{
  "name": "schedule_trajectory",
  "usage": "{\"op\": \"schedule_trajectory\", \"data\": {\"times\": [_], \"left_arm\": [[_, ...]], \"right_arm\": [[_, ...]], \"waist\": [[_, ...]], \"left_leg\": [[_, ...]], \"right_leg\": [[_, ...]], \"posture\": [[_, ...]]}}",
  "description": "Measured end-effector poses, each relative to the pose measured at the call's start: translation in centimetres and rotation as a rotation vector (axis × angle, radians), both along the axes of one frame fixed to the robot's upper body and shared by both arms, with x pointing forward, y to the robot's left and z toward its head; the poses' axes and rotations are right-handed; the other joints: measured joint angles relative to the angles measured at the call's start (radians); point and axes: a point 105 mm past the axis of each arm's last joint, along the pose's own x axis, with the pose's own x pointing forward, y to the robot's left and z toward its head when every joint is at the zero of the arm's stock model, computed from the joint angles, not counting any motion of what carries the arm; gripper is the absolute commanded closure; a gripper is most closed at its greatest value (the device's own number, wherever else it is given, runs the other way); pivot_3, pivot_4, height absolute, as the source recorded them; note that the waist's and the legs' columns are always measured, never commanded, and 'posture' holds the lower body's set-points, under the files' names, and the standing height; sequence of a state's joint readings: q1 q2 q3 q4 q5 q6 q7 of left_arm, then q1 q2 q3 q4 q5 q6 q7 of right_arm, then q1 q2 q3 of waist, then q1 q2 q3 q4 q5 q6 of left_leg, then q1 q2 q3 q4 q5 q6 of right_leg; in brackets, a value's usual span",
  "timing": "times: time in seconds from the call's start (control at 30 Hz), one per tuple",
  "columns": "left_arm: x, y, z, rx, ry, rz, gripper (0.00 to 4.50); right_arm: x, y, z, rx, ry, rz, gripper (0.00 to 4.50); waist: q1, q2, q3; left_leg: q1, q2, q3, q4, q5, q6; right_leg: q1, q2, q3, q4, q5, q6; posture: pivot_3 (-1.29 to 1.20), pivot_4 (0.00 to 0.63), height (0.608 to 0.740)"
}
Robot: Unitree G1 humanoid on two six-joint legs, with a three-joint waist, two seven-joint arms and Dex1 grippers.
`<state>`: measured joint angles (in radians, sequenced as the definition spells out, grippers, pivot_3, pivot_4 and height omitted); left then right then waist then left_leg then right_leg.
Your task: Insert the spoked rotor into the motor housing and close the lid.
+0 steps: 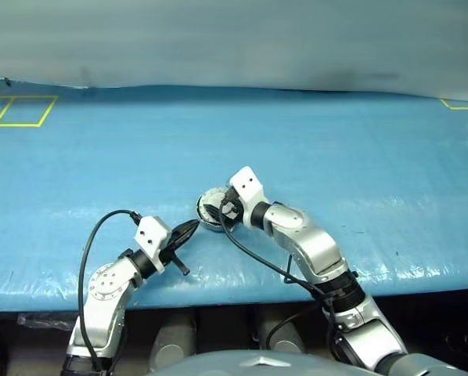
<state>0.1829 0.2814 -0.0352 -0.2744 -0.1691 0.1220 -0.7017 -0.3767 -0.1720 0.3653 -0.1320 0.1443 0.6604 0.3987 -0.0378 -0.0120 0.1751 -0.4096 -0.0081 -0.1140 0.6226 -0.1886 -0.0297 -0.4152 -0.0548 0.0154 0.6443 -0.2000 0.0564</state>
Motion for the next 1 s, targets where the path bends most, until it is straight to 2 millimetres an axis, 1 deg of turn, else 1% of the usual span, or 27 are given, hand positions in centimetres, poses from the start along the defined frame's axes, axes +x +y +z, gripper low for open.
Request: {"op": "schedule_trajectory", "data": {"times": [0.1,0.2,0.27,0.3,0.7,1.0], "left_arm": [[0.0,-0.2,-0.1,0.001,0.001,0.0,4.5],[0.0,-0.2,-0.1,0.001,0.002,0.006,4.5],[0.0,-0.2,-0.1,0.002,0.002,0.006,4.5],[0.0,-0.3,-0.1,0.002,0.001,0.006,4.5],[0.3,-0.1,0.1,0.003,-0.011,0.033,4.5],[0.4,0.0,0.2,0.005,-0.014,0.034,4.5]], "right_arm": [[-0.2,0.1,-0.3,0.0,0.005,0.004,0.04],[-0.4,0.2,-0.4,0.001,0.002,0.006,0.66],[-0.7,0.5,-0.4,0.009,0.001,0.012,1.31],[-0.7,0.5,-0.4,0.012,0.0,0.009,1.46],[-0.7,1.1,-0.2,0.001,-0.016,-0.023,1.45],[-0.4,1.1,0.0,-0.02,-0.01,-0.037,1.45]], "waist": [[0.0,0.0,0.0],[-0.001,0.0,0.0],[-0.001,0.0,0.0],[-0.001,0.0,0.0],[-0.001,0.0,0.0],[-0.001,0.0,0.0]], "left_leg": [[0.0,0.0,0.0,0.0,0.0,0.0],[0.0,0.0,0.0,0.0,0.0,0.0],[0.0,0.0,0.0,0.0,0.0,0.0],[0.0,0.0,0.0,0.0,0.0,0.0],[-0.001,0.0,0.0,-0.001,0.0,0.0],[-0.001,0.0,0.0,-0.002,0.0,0.0]], "right_leg": [[0.0,0.0,0.0,0.0,0.0,0.0],[0.0,0.0,0.0,0.0,0.0,0.0],[0.0,0.0,0.0,0.0,0.0,0.0],[0.0,0.0,0.0,0.0,0.0,0.0],[-0.002,0.0,0.0,-0.001,0.0,0.0],[-0.002,0.0,0.0,-0.001,0.0,-0.001]], "posture": [[0.0,0.15,0.74],[0.0,0.15,0.74],[0.0,0.15,0.74],[0.0,0.15,0.74],[0.0,0.15,0.74],[0.0,0.15,0.74]]}}
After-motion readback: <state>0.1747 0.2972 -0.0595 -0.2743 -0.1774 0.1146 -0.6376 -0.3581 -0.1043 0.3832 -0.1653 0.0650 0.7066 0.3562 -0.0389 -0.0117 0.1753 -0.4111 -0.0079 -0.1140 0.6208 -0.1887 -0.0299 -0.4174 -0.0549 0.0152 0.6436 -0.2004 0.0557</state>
